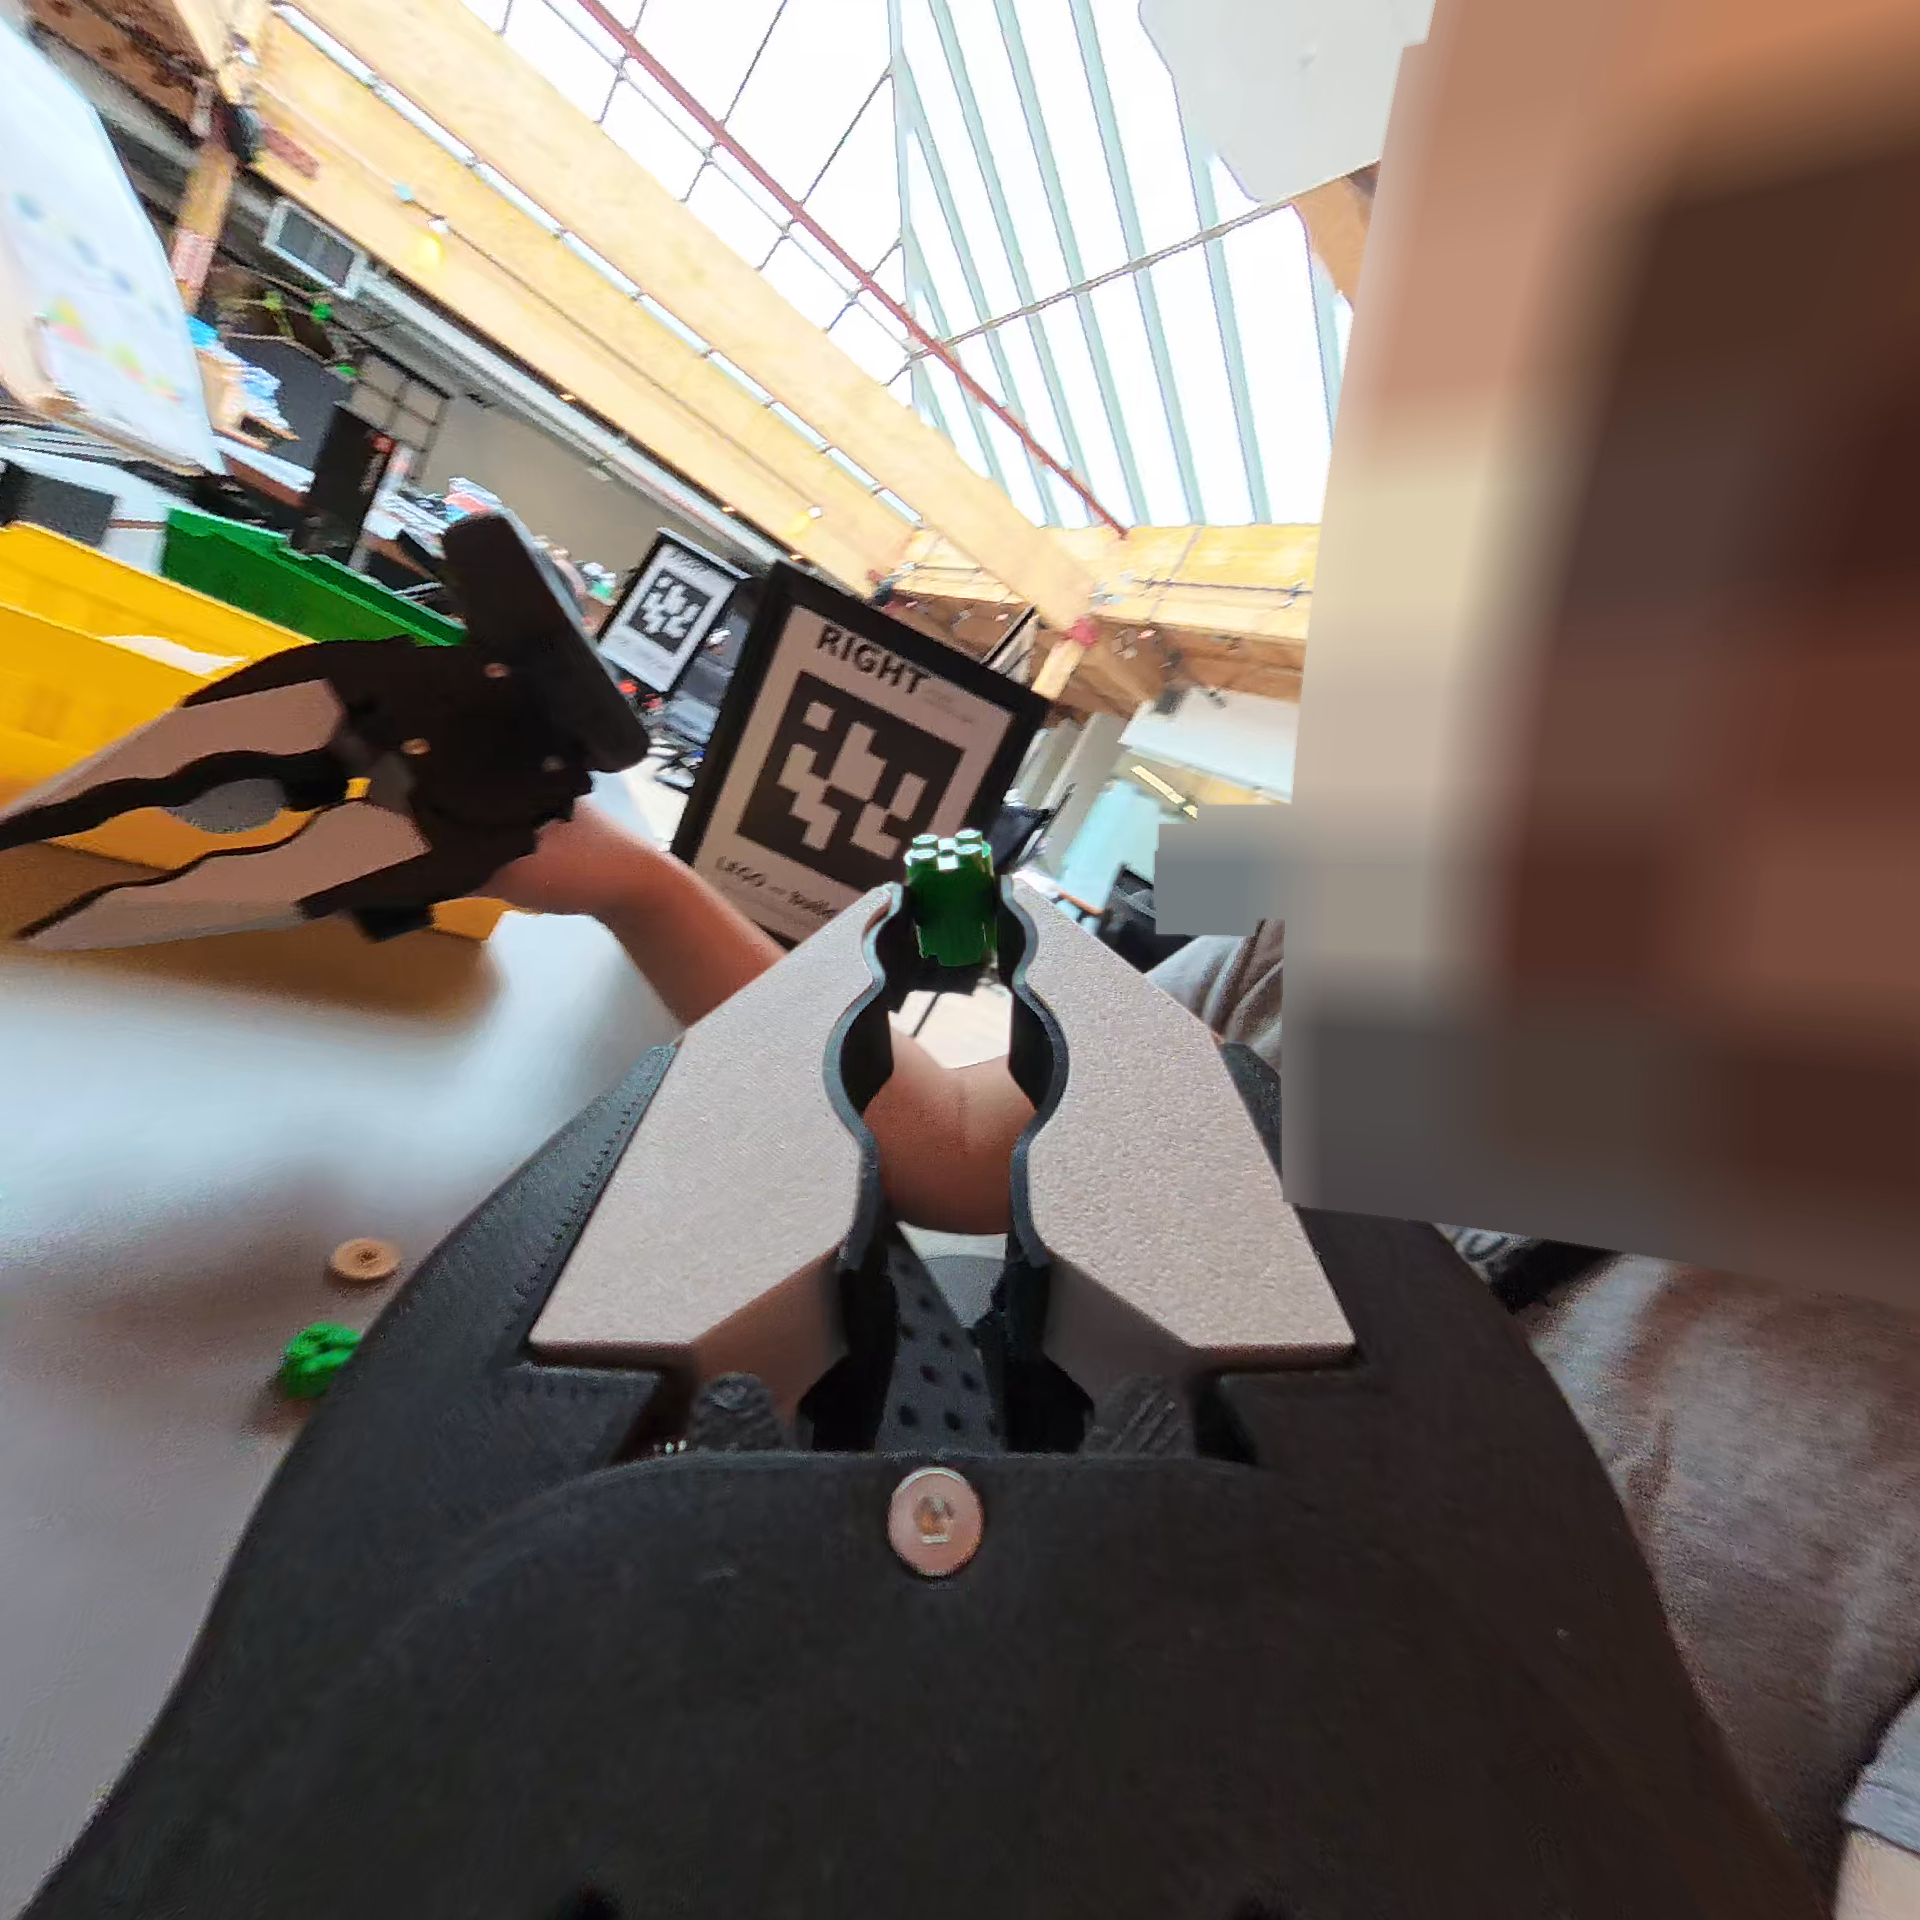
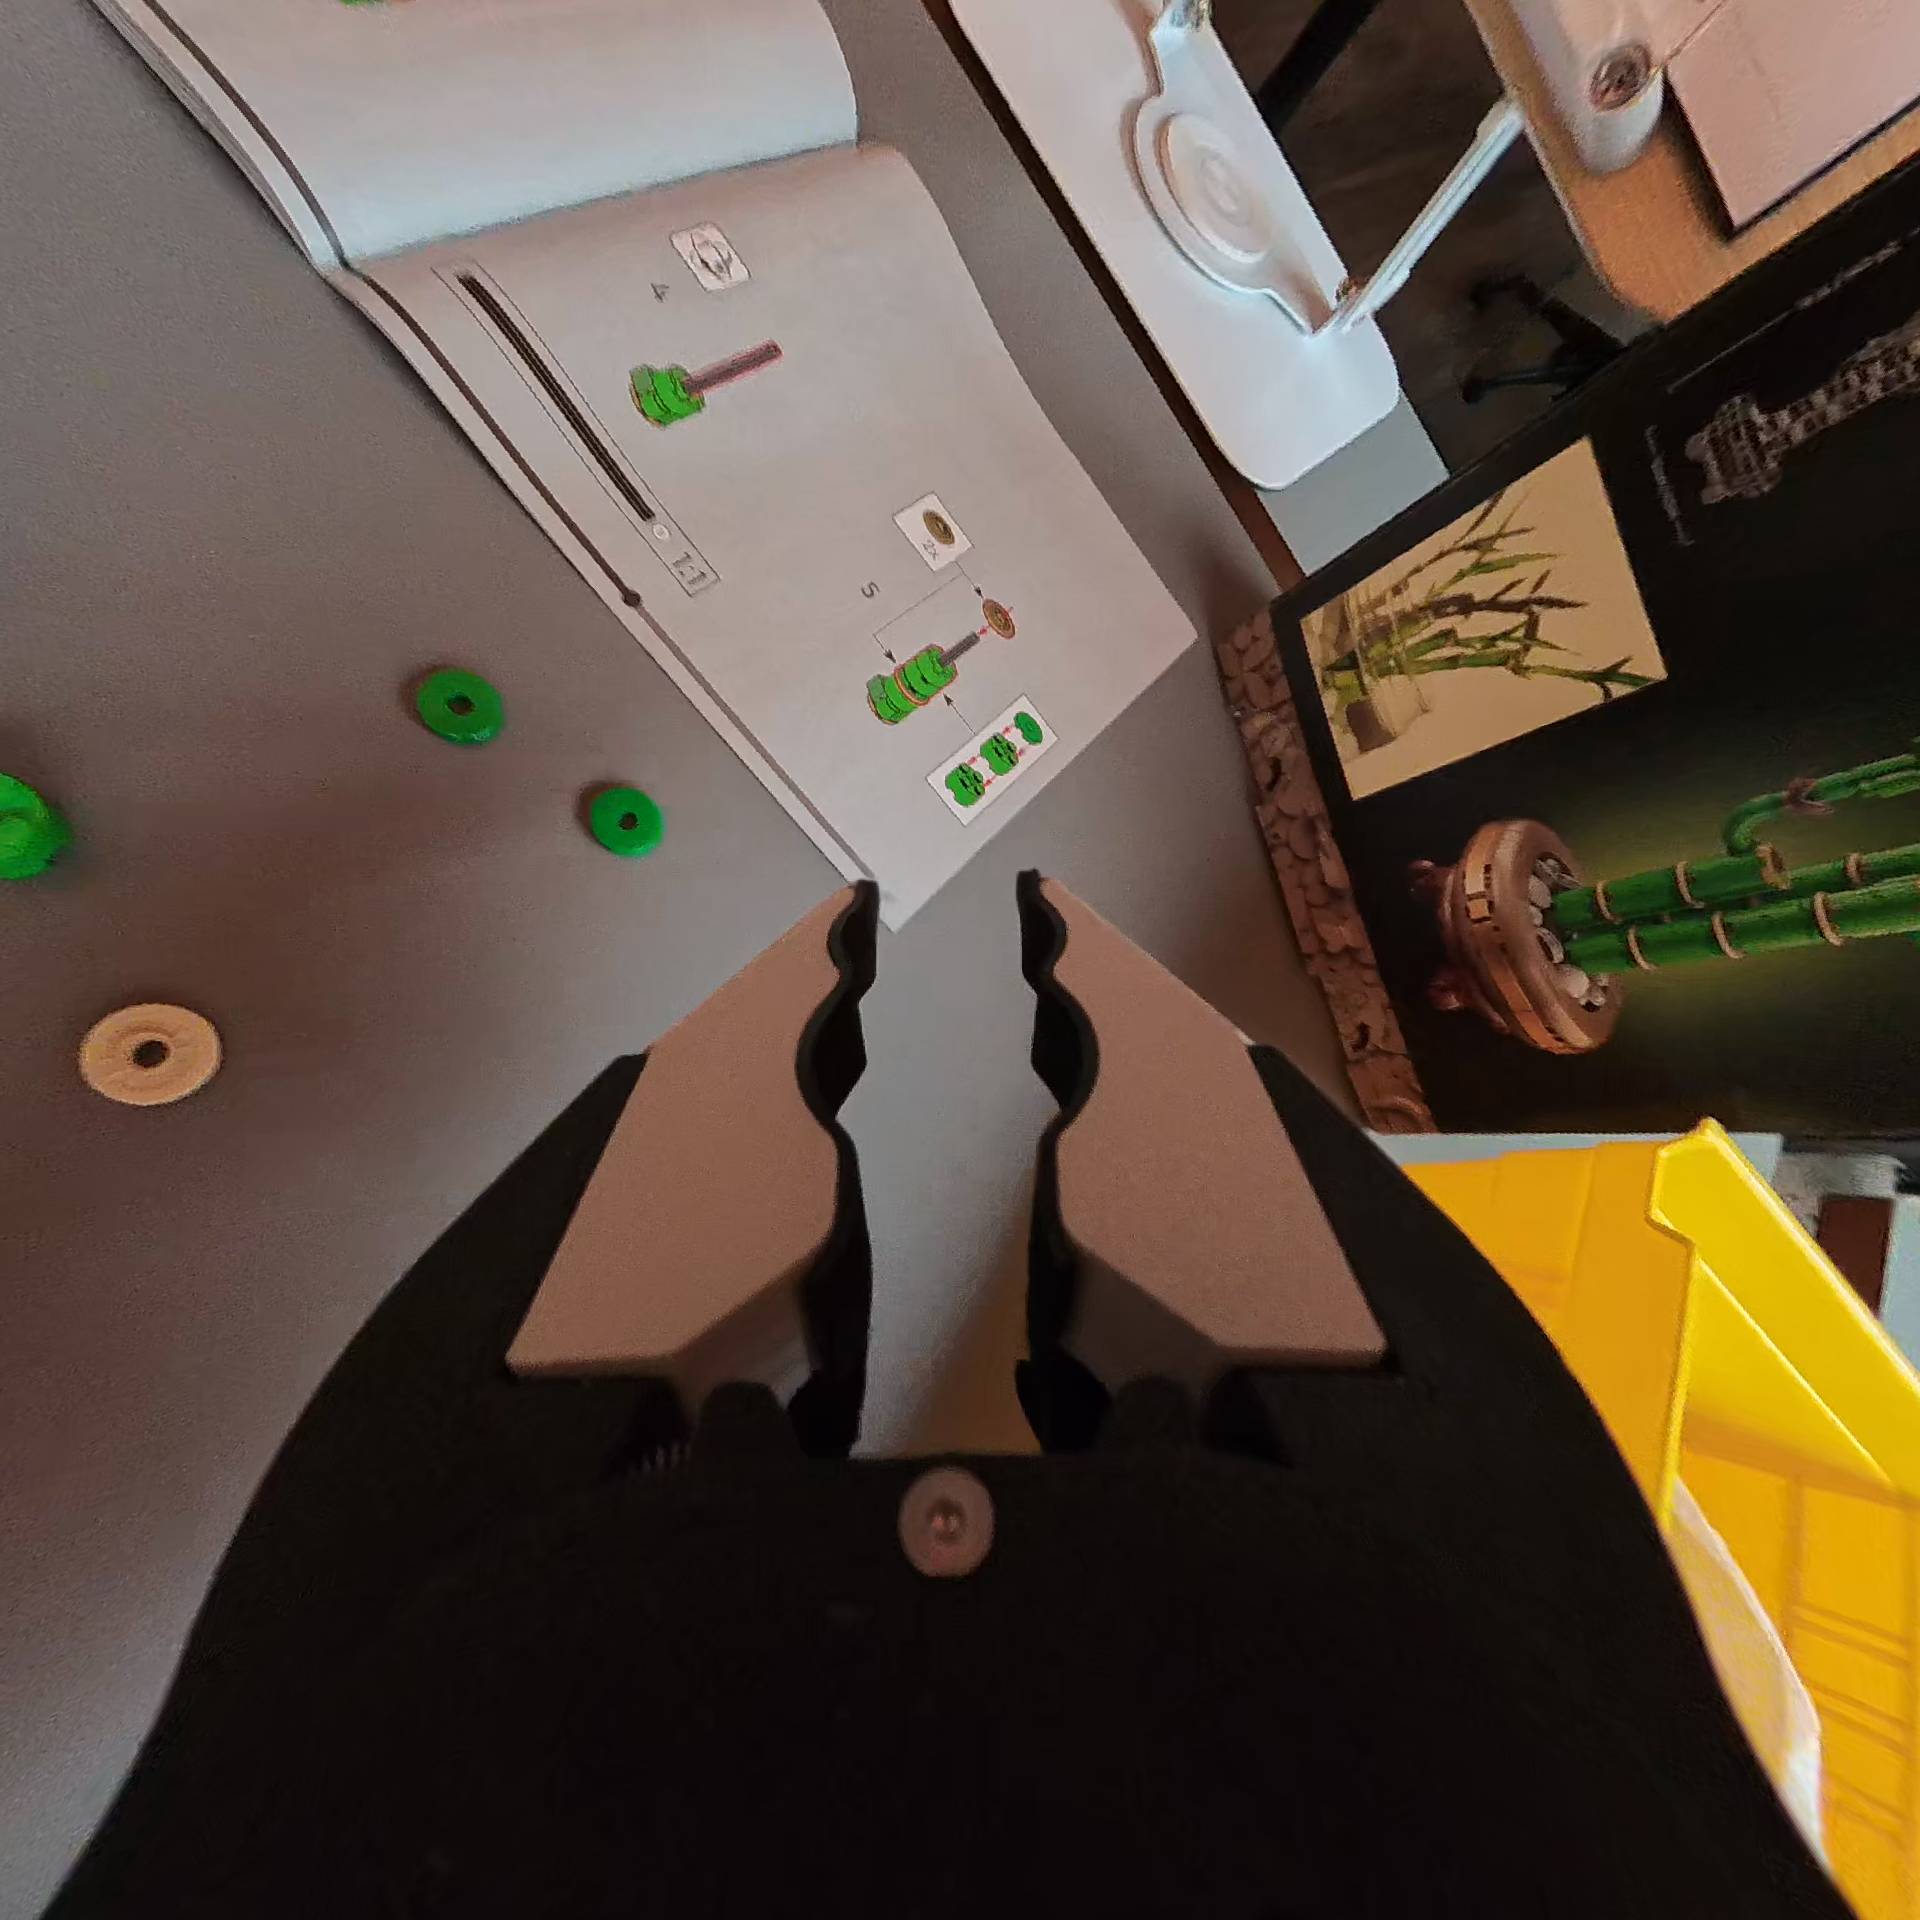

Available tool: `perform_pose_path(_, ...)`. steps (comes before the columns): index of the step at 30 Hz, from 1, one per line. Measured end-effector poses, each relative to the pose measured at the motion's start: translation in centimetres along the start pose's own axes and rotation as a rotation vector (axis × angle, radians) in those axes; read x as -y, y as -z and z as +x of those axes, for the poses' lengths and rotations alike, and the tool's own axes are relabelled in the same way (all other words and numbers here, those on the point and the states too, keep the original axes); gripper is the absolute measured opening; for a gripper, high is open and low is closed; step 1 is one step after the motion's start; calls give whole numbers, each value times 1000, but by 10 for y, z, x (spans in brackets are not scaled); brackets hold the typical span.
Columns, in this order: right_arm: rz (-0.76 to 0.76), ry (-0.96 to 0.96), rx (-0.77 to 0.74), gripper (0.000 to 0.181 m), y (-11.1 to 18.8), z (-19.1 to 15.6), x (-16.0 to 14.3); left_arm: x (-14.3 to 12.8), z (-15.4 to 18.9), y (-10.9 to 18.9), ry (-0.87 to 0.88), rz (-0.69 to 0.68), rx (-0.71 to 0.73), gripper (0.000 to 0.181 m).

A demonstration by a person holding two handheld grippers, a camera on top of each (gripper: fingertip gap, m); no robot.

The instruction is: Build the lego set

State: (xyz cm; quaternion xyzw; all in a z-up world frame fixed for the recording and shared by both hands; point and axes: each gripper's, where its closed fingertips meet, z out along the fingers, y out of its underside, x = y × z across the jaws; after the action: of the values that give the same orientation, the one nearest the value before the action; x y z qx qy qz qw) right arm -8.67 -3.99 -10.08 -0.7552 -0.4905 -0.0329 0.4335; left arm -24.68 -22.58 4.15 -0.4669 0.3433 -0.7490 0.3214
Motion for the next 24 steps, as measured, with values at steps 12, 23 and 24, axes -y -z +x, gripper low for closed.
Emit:
perform_pose_path(12, 302, 246, 704, 22, 17, -189, 102, 29, -53, 54, -341, -3, 598, 13)
perform_pose_path(23, 141, 349, 878, 24, 8, -233, 71, 21, -60, 50, -359, -53, 621, 13)
perform_pose_path(24, 130, 355, 872, 24, 6, -233, 69, 21, -59, 49, -362, -56, 621, 13)
